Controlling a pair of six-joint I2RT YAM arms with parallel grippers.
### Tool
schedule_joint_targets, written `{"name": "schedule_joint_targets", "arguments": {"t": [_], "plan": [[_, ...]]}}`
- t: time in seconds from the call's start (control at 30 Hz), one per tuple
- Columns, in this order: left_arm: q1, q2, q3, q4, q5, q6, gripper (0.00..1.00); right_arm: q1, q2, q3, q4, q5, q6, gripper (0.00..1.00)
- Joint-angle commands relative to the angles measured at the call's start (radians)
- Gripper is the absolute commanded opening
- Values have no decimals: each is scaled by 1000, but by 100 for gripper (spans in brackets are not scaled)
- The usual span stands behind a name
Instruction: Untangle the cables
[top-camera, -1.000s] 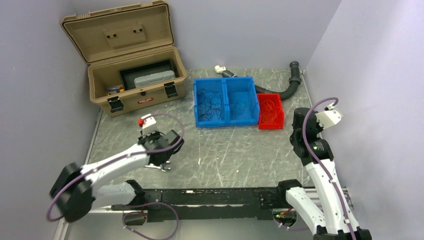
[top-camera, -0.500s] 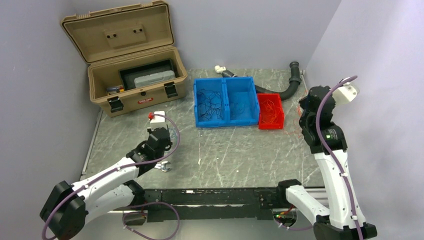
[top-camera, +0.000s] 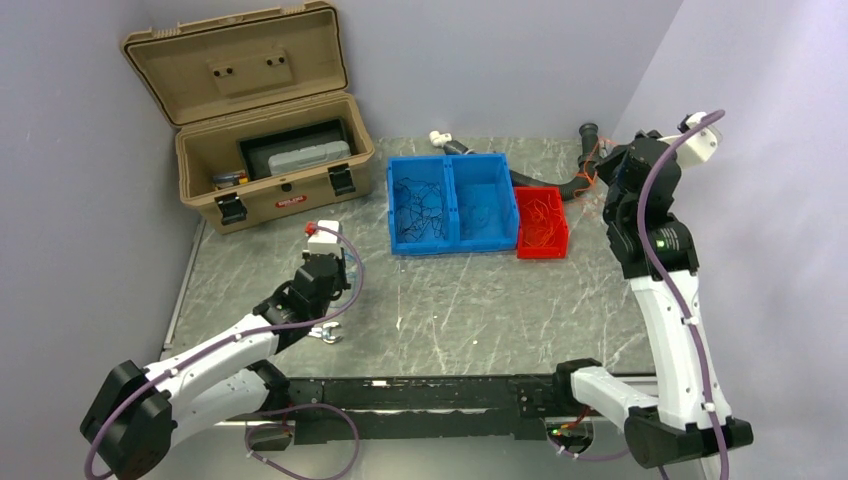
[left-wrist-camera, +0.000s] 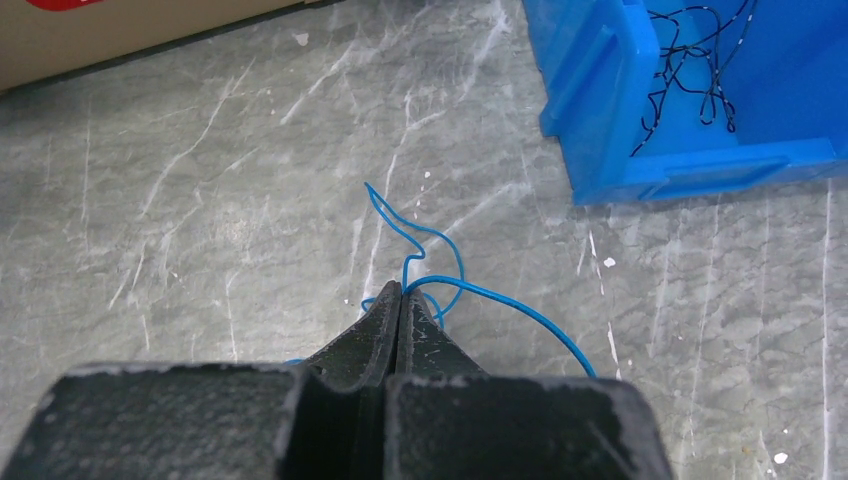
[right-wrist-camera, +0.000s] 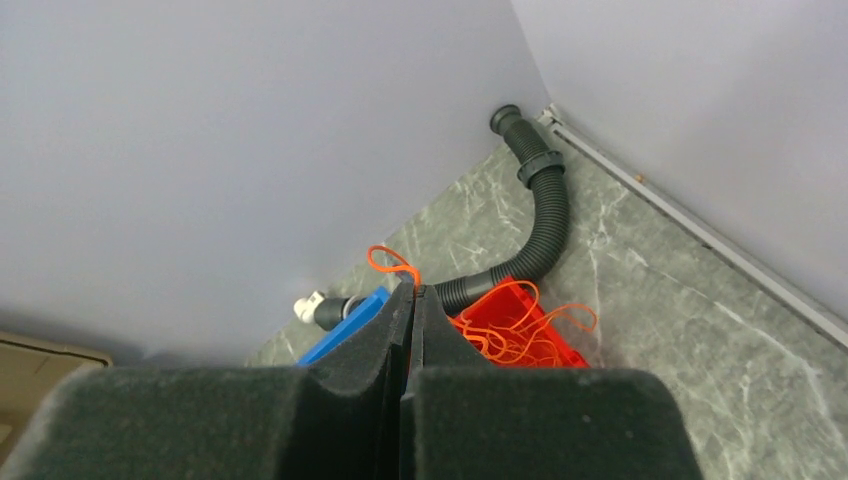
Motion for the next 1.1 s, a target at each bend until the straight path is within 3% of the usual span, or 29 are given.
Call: {"name": "schedule_joint_targets", "arguments": {"t": [0.0,0.37,0.63,1.07], "plan": [[3,-1,15,48,26,24,0,0,50,-5,91,-54,15,0],[2,16,26,39,24,26,0,0,169,-153,175,-162,153,0],[1,20,30,36,25,25,0,-7,252,-335,240,-85,213,0],[1,14,30,31,25,25,0,-70,605,-328,341,-126,194,0]]}}
